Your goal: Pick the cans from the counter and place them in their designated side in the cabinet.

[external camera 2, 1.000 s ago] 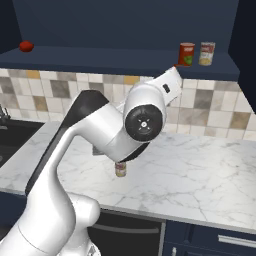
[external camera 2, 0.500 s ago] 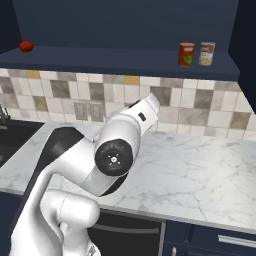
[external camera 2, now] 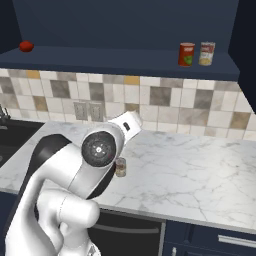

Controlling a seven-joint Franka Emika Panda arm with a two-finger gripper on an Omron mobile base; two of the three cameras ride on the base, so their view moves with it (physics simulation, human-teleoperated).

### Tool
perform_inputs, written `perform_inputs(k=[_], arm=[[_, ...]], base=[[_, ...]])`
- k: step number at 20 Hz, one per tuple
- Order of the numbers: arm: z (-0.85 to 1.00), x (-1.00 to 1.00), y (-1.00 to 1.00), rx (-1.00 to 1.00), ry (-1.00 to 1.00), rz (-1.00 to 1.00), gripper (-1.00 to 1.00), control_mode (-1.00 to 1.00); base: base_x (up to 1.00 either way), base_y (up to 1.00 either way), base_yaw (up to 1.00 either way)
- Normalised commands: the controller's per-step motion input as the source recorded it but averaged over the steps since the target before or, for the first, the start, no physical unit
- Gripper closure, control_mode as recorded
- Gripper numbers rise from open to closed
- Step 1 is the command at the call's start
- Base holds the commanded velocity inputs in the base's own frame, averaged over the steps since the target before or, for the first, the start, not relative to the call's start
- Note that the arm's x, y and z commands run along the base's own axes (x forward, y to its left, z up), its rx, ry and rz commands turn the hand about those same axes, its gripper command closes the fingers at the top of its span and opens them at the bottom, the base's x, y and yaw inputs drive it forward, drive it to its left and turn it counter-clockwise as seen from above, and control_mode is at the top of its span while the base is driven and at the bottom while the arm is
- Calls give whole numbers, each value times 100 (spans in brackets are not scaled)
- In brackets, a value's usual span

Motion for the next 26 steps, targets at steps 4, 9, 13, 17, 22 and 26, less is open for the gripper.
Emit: perform_inputs(k=[4, 9, 13, 17, 22, 26], arm=[[-29, 0, 22, 3, 48, 3, -100, -100], [-43, -9, 13, 0, 10, 2, -100, -100], [-33, 0, 36, -8, -9, -2, -100, -100], [-29, 4, 31, -10, -5, -17, -100, -100], [-24, 17, 21, -10, 0, -18, -100, -100], [-3, 10, -7, -1, 9, -2, -100, -100]], base=[[0, 0, 0], [0, 0, 0], [0, 0, 0], [0, 0, 0], [0, 0, 0], [0, 0, 0]])
